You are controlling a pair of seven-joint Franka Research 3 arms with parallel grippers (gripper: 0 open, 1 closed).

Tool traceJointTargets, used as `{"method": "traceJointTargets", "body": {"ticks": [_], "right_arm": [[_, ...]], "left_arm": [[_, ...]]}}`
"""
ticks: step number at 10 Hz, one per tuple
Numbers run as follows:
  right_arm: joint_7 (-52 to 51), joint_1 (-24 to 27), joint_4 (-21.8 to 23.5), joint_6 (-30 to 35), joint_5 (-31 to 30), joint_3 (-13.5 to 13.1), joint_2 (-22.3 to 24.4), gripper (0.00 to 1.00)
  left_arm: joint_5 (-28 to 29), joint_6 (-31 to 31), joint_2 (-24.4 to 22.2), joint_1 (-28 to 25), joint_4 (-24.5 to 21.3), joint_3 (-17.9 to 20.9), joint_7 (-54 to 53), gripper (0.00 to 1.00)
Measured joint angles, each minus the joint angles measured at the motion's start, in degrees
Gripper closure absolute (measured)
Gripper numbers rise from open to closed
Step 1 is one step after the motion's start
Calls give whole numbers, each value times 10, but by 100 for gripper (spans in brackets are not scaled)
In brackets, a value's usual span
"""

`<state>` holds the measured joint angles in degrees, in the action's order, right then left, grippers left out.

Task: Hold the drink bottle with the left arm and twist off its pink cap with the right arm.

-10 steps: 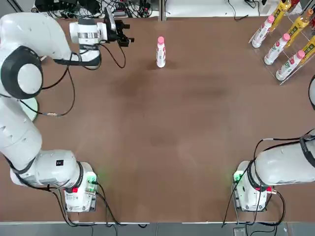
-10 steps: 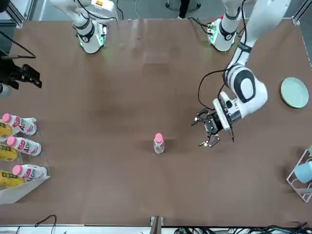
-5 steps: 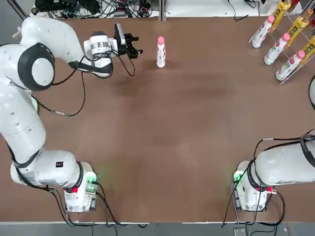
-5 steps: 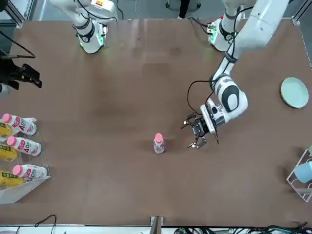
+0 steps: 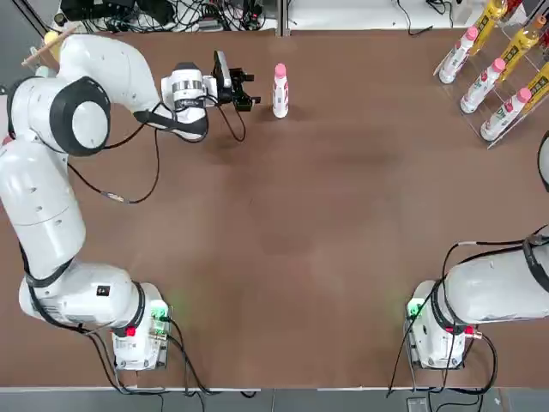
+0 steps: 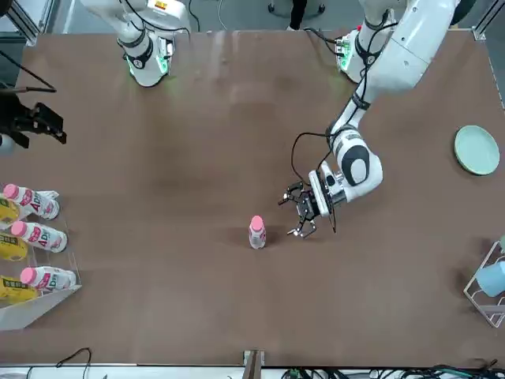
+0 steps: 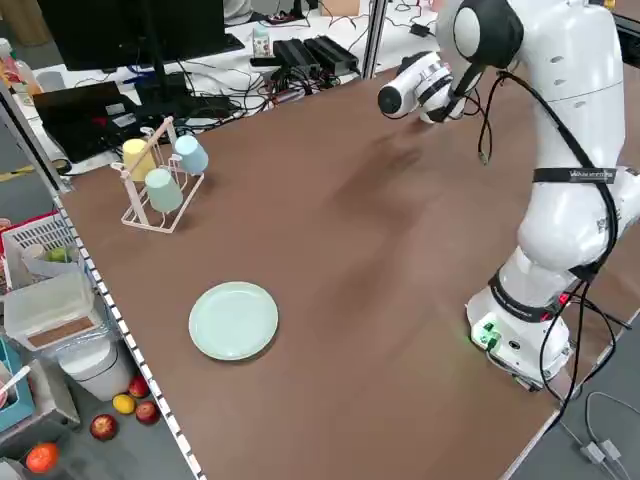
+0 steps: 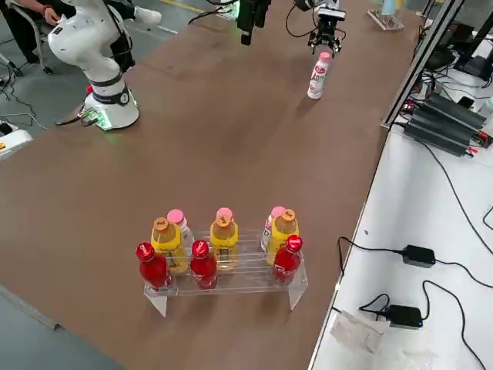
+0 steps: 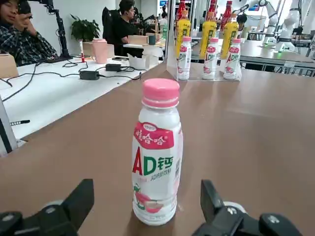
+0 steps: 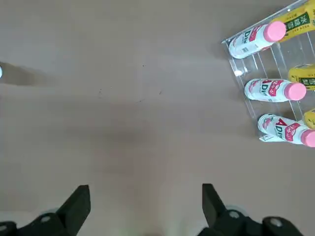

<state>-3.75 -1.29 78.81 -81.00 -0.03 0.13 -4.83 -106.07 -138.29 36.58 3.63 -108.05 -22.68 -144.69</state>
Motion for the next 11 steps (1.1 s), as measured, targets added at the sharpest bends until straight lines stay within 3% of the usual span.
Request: {"method": "traceJointTargets", "body": {"ticks": [4, 7, 11], "right_arm": [[-2, -1, -1, 0, 2, 0, 0, 0], [-2, -8, -1, 0, 2, 1, 0, 0], [-3, -12, -1, 3, 3, 2, -1, 0]], "left_arm": [[-21, -1, 46, 52, 33, 23, 0, 4], [-22, -1, 63, 62, 46, 37, 0, 4], [-24, -1, 81, 119, 77, 83, -3, 4]]}}
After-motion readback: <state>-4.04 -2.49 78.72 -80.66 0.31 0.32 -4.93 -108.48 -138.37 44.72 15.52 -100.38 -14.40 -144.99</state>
